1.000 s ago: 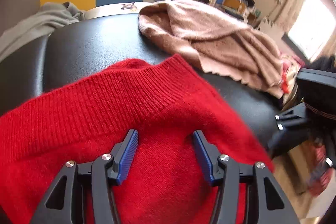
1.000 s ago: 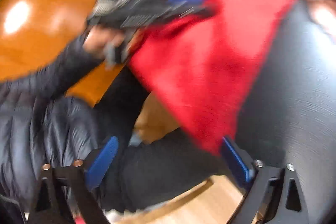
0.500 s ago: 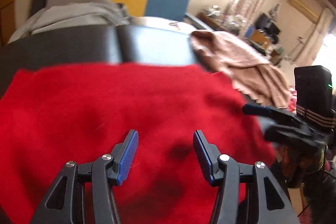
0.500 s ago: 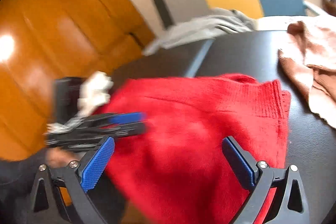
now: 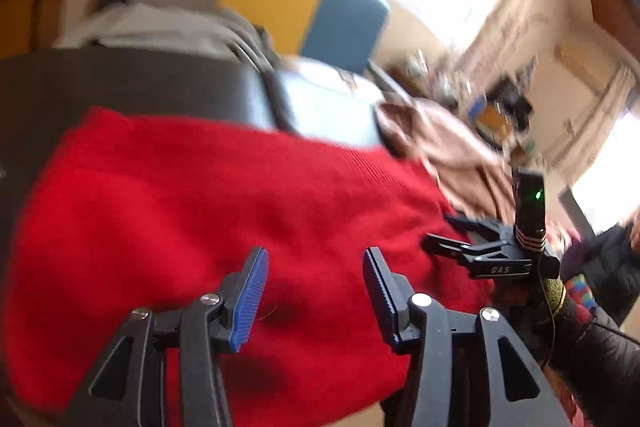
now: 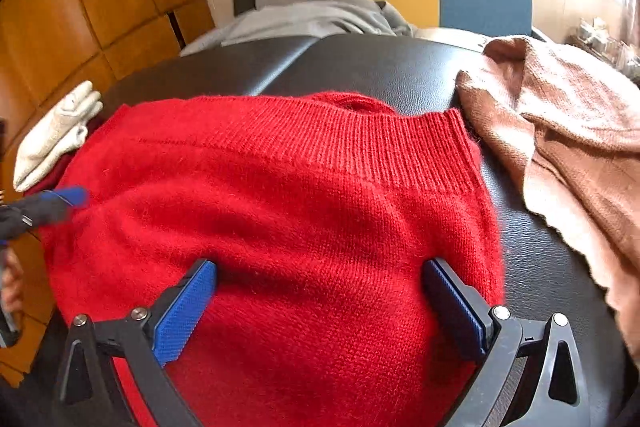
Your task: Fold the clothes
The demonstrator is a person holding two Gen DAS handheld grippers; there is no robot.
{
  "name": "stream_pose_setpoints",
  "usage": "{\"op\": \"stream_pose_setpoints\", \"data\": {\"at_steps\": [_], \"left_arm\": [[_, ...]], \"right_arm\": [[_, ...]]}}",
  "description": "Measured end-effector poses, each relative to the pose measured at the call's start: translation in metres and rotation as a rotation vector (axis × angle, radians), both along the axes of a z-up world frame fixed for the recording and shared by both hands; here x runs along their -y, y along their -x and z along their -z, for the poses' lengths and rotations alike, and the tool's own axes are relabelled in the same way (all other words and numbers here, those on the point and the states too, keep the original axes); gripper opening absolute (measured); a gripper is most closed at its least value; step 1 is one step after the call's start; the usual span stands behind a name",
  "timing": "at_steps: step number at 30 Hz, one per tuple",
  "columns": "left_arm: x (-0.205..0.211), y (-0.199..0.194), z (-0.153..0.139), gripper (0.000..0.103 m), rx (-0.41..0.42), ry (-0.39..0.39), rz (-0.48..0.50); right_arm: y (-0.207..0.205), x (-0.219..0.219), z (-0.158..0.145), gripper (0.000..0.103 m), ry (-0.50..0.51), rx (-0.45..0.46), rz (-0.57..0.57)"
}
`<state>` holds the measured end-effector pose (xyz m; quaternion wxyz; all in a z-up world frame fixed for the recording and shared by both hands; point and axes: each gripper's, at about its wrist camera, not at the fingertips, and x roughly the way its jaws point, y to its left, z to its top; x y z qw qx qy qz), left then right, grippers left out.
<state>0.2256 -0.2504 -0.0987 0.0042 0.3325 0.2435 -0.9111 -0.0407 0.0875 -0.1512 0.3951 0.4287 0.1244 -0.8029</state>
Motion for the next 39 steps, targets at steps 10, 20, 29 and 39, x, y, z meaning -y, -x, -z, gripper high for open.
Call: {"op": "stream_pose_setpoints", "data": {"at_steps": [10, 20, 29, 39], "left_arm": [[0.117, -0.11, 0.024, 0.055, 0.046, -0.064, -0.072], [0.133, -0.074, 0.063, 0.033, 0.092, -0.24, 0.035], [0.137, -0.118, 0.078, 0.005, 0.134, -0.27, -0.096], [0.151, -0.099, 0.043, 0.049, 0.088, -0.209, -0.181]], "right_arm": [[-0.012, 0.084, -0.017, 0.103, 0.11, -0.011, -0.143], [-0.004, 0.092, 0.02, 0.103, 0.109, -0.052, -0.139], [-0.008, 0.089, 0.022, 0.103, 0.144, -0.045, -0.135], [-0.008, 0.087, 0.022, 0.103, 0.155, -0.049, -0.134]]}}
